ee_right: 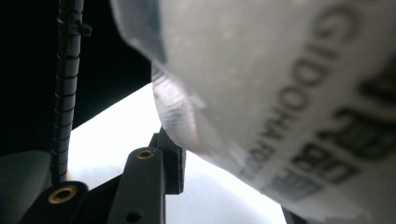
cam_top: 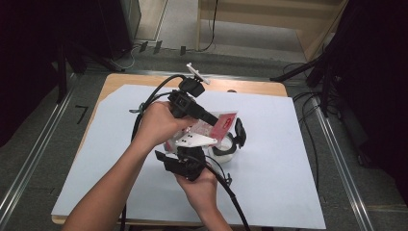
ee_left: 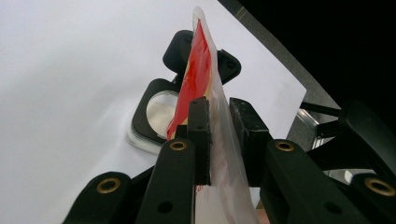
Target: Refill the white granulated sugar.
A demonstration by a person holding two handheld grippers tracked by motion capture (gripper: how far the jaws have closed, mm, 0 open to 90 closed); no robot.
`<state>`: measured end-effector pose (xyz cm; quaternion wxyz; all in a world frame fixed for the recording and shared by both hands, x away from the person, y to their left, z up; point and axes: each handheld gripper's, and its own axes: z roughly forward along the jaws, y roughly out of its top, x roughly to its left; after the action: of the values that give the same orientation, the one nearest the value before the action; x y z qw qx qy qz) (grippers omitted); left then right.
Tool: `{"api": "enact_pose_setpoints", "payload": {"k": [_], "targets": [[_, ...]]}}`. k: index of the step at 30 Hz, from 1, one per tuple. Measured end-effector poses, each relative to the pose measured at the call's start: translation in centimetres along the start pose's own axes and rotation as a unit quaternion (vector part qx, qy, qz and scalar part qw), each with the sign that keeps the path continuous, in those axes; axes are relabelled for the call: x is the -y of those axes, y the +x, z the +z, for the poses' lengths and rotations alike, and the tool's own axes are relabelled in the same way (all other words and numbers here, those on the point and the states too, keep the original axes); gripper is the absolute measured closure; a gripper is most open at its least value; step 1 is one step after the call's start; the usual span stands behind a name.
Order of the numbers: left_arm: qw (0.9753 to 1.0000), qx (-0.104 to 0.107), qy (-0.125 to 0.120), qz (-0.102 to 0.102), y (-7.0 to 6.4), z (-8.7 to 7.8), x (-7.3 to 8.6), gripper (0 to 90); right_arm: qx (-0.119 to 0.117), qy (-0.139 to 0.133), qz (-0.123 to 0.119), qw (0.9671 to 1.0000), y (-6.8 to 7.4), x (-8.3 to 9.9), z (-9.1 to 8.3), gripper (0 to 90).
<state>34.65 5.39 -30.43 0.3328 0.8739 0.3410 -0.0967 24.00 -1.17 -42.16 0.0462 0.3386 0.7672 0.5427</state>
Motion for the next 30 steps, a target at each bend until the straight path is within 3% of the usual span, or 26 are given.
{"api": "enact_pose_setpoints", "payload": {"k": [9,30], "targets": [[1.0,0.008,0.002,0.0,0.08,0.28,0.17,79.8,0.003,-0.004,0.009,1.0,-0.08,0.45,0.15,63.4],[0.9999,0.005,-0.001,0.009,-0.39,-0.1,0.08,79.9,0.011,-0.013,0.0,0.9998,0.14,0.32,0.0,63.9]]}}
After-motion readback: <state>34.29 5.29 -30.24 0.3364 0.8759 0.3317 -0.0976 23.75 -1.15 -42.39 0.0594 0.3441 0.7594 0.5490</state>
